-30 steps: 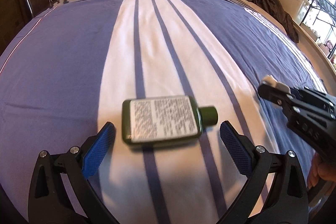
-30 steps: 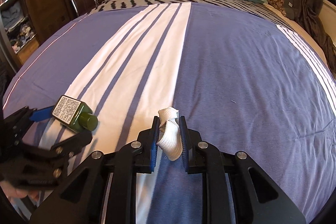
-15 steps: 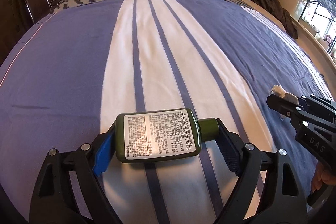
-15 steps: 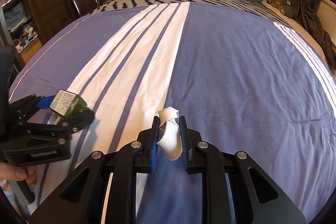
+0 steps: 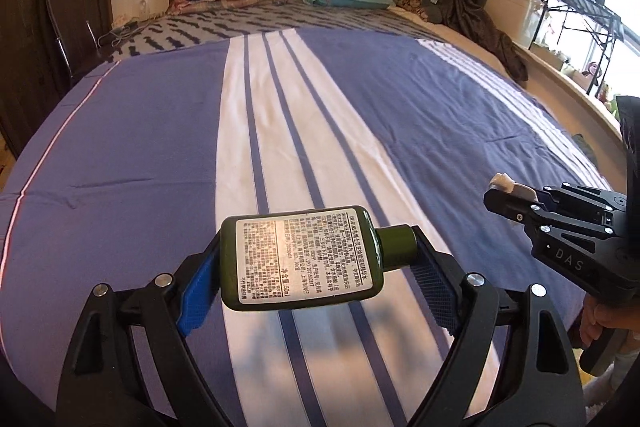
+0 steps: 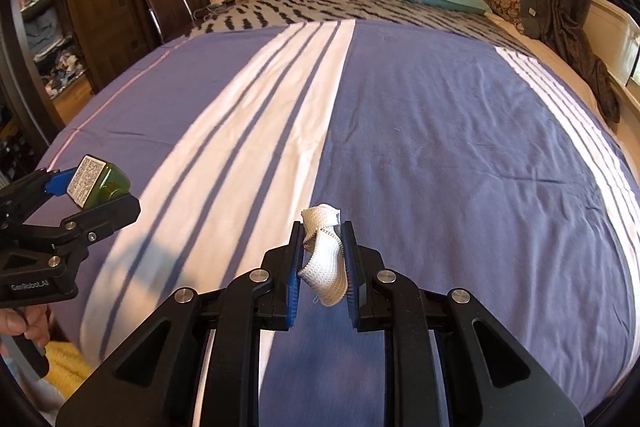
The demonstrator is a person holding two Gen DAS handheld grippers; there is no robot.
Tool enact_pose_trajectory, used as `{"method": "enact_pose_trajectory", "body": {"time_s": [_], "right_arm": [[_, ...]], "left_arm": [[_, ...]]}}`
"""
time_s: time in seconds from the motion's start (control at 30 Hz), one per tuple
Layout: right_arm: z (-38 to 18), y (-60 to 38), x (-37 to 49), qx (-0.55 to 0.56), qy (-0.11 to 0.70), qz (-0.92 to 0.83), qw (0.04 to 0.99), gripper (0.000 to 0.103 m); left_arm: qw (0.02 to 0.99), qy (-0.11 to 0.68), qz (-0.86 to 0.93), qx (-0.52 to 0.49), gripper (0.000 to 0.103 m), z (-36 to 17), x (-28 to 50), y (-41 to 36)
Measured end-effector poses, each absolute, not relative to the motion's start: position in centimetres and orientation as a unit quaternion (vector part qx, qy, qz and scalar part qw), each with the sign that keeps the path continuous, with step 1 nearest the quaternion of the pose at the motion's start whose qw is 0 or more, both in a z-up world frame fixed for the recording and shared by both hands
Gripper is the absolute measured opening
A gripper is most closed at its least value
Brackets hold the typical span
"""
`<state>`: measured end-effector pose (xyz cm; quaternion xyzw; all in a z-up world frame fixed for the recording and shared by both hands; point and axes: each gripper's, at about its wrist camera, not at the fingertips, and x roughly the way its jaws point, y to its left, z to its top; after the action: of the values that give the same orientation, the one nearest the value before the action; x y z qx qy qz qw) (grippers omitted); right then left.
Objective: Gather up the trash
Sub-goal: 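Carry the green bottle in the left tool while the right tool carries the cap to the bin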
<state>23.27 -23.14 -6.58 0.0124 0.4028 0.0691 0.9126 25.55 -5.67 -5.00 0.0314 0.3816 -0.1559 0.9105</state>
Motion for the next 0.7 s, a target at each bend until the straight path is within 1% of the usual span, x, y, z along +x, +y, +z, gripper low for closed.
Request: {"method": "enact_pose_trajectory", "body": {"time_s": [0.33,0.5,0.7], "right_arm": [[-2.8,-22.2,15.9,0.006,0.366,0.081,0.927,0.020],[-2.7,-21.1,12.7,0.003,0.360,0.086,0.929,0.020],[-3.8,-19.5,8.5,-0.003,0.361,0.102,0.927,0.020]], "left_arm": [[0.924,0.342,-0.170,0.030,0.082,-1.4,17.5,-4.8],[0.927,0.329,-0.178,0.031,0.082,-0.9,14.0,-4.2],[0.926,0.328,-0.184,0.025,0.082,-2.0,9.9,-3.3]]}}
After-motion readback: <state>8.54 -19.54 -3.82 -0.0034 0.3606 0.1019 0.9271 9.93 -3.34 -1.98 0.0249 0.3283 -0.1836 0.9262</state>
